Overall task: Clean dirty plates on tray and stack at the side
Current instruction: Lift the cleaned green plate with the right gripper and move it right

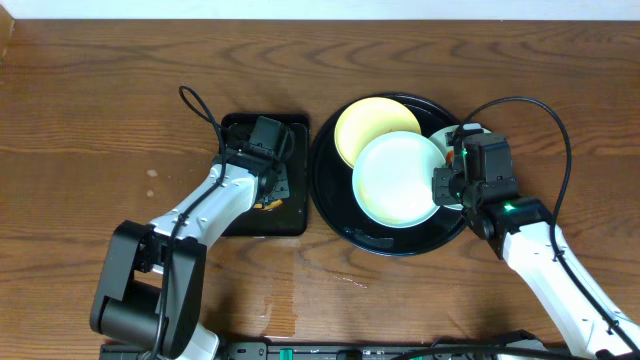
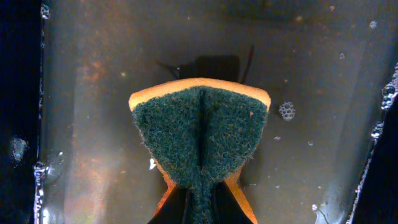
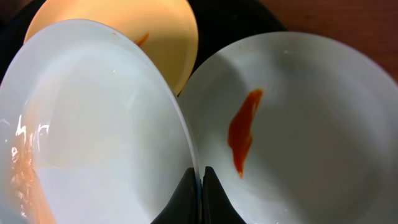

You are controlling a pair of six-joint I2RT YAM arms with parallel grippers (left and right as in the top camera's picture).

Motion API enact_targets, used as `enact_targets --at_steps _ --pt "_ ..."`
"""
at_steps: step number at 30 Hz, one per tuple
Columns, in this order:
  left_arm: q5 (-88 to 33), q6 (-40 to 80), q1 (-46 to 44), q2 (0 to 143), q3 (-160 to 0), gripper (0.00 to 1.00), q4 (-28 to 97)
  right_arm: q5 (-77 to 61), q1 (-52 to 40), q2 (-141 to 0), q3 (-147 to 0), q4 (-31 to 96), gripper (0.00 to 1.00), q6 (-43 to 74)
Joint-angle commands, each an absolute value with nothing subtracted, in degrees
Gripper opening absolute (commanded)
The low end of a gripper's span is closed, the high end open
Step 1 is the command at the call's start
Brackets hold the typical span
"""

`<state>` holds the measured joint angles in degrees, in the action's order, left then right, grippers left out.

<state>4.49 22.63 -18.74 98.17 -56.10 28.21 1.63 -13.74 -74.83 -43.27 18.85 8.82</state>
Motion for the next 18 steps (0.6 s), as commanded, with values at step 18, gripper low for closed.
enact_targets --at_steps 18 --pt "4.97 22.55 -18.39 98.28 -55.61 0.08 28.42 12.82 -20.84 -72.71 -45.39 9.96 0.01 -14.31"
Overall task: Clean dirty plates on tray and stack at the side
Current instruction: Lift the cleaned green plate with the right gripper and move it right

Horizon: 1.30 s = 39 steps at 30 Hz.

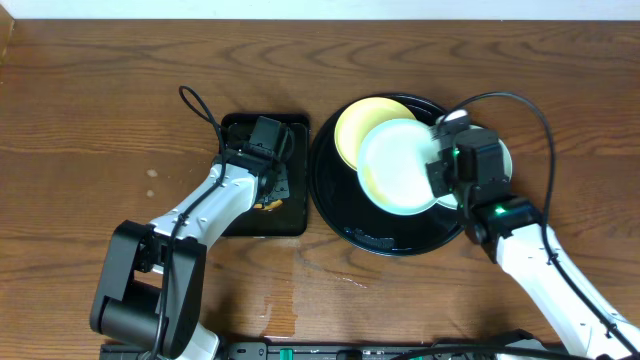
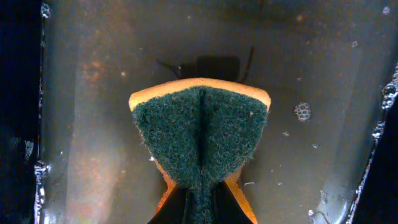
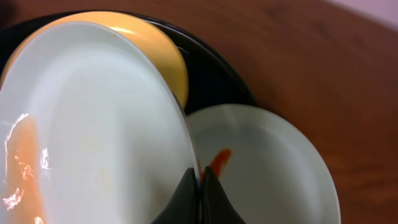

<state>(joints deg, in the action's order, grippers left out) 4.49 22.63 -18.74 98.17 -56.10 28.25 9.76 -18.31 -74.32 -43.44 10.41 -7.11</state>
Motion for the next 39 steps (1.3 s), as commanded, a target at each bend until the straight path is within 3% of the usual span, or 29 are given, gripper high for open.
enact_targets --at_steps 1,6,13,26,34,39 --pt "4.97 22.55 -18.39 98.28 -55.61 0.08 28.42 14.7 -22.15 -72.62 -45.39 9.85 0.01 -16.19" --pt "4.97 22.55 -18.39 98.28 -55.61 0.08 28.42 22.15 -28.29 -72.6 -45.39 8.69 0.01 -26.55" --pt "4.97 22.55 -18.39 98.28 -55.61 0.08 28.25 35.92 -35.88 -72.6 -45.39 1.85 0.01 -32.45" --pt "4.97 22.55 -18.39 98.28 -55.61 0.08 28.25 43.7 -39.83 -72.6 -45.39 -5.96 0.01 -41.01" --pt "4.97 22.55 -18.39 98.28 -55.61 0.08 28.23 43.77 -39.81 -72.6 -45.39 -6.59 0.01 -38.85" --pt "4.95 22.57 -18.39 98.28 -55.61 0.08 28.25 44.53 -37.65 -72.6 -45.36 -4.1 0.01 -18.83"
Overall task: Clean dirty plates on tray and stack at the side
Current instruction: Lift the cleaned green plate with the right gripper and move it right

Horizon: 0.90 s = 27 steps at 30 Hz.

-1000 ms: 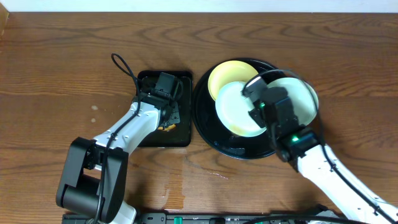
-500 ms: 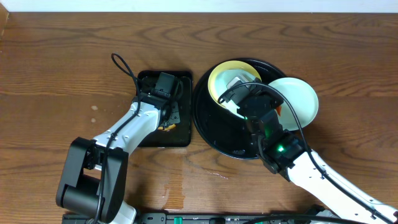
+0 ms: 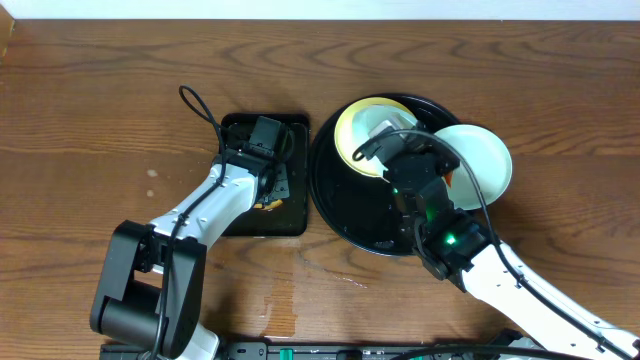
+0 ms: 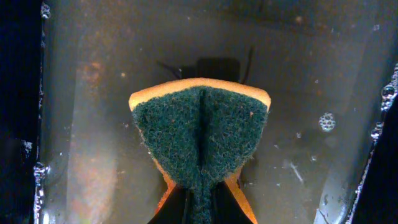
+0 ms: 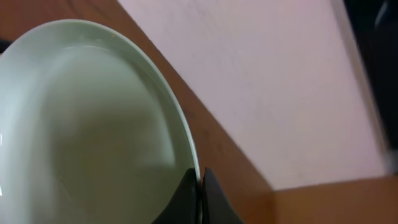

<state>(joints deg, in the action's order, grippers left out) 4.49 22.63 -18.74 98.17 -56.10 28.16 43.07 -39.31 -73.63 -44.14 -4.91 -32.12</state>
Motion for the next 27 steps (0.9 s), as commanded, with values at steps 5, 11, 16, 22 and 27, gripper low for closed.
enact_targets --at_steps 5,11,16,22,27 --pt "4.95 22.55 -18.39 98.28 -55.61 0.08 28.25 41.1 -33.36 -72.64 -45.39 2.94 0.01 -1.15" --pt "4.95 22.57 -18.39 98.28 -55.61 0.08 28.25 32.32 -23.81 -72.64 -45.56 5.72 0.01 8.27" --pt "4.97 22.57 -18.39 98.28 -55.61 0.08 28.23 23.64 -12.56 -72.64 -48.99 9.85 0.01 12.08" --pt "4.95 22.57 -18.39 98.28 -55.61 0.08 28.23 18.79 2.2 -72.64 -52.69 14.85 0.01 17.1" --pt "4.97 22.57 -18.39 98.28 -55.61 0.08 28.25 18.7 13.26 -72.88 -52.75 18.35 0.01 23.9"
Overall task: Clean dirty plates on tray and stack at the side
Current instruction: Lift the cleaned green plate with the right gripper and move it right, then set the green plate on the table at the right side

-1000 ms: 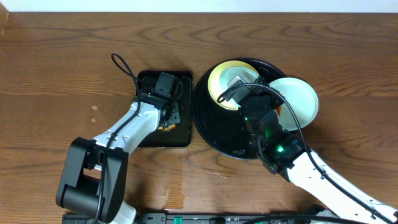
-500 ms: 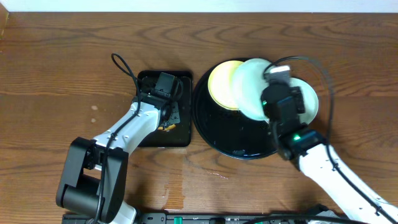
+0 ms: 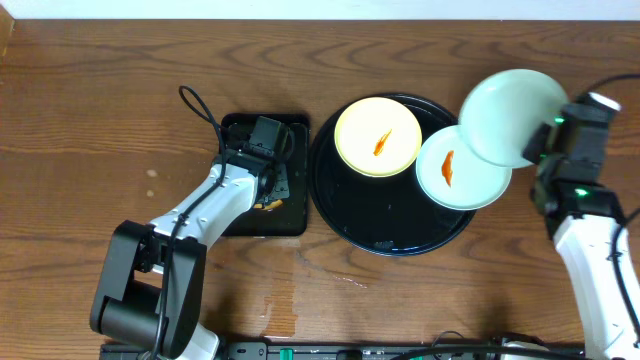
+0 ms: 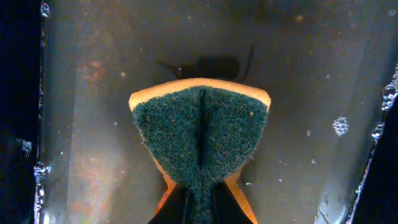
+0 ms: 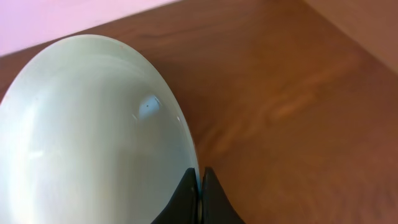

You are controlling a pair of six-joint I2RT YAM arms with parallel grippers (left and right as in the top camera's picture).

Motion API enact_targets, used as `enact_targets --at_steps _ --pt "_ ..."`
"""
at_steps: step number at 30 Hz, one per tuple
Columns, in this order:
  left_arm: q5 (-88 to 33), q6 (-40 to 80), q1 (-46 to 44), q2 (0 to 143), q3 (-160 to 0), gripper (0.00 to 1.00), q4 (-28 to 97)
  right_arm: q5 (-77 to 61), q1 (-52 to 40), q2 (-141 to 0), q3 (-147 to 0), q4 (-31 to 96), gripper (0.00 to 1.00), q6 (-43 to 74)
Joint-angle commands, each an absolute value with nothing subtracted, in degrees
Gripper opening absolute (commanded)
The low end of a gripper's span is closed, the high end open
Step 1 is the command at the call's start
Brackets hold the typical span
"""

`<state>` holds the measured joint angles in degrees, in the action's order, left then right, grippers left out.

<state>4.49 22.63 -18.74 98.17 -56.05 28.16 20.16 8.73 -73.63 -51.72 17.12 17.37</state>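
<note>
My right gripper [image 5: 200,177] is shut on the rim of a clean pale green plate [image 3: 512,116], held in the air past the right edge of the round black tray [image 3: 385,236]. On the tray lie a yellow plate [image 3: 378,137] and a white plate [image 3: 452,170], each with a red smear. My left gripper [image 4: 199,208] is shut on a green and orange sponge [image 4: 200,137], folded between its fingers, over the wet black basin [image 3: 250,222].
The basin [image 4: 93,93] holds murky water with a few bubbles. Bare wooden table [image 3: 100,120] lies left of the basin and to the right of the tray, under the held plate [image 5: 93,124].
My right gripper has carried the pale green plate from over the tray's middle to beyond its right edge. The yellow and white plates now show in full. The left gripper and sponge have not moved.
First my right gripper held the pale plate by its rim low over the tray, covering part of the yellow plate. It then stood higher, then tilted up over the tray's middle, and now off the tray's right side. The left gripper kept the sponge in the basin throughout.
</note>
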Motion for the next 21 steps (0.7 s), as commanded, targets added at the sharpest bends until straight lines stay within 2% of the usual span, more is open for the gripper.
enact_targets --at_steps 1,11,21 --pt "4.95 22.57 -18.39 98.28 -55.61 0.08 28.25 18.52 15.31 -73.12 -52.77 19.27 0.01 25.06" --pt "4.95 22.57 -18.39 98.28 -55.61 0.08 28.27 17.47 30.26 -81.6 -52.75 23.81 0.01 30.22" --pt "4.95 22.57 -18.39 98.28 -55.61 0.08 28.27 10.63 32.08 -91.15 -52.75 16.05 0.01 30.17"
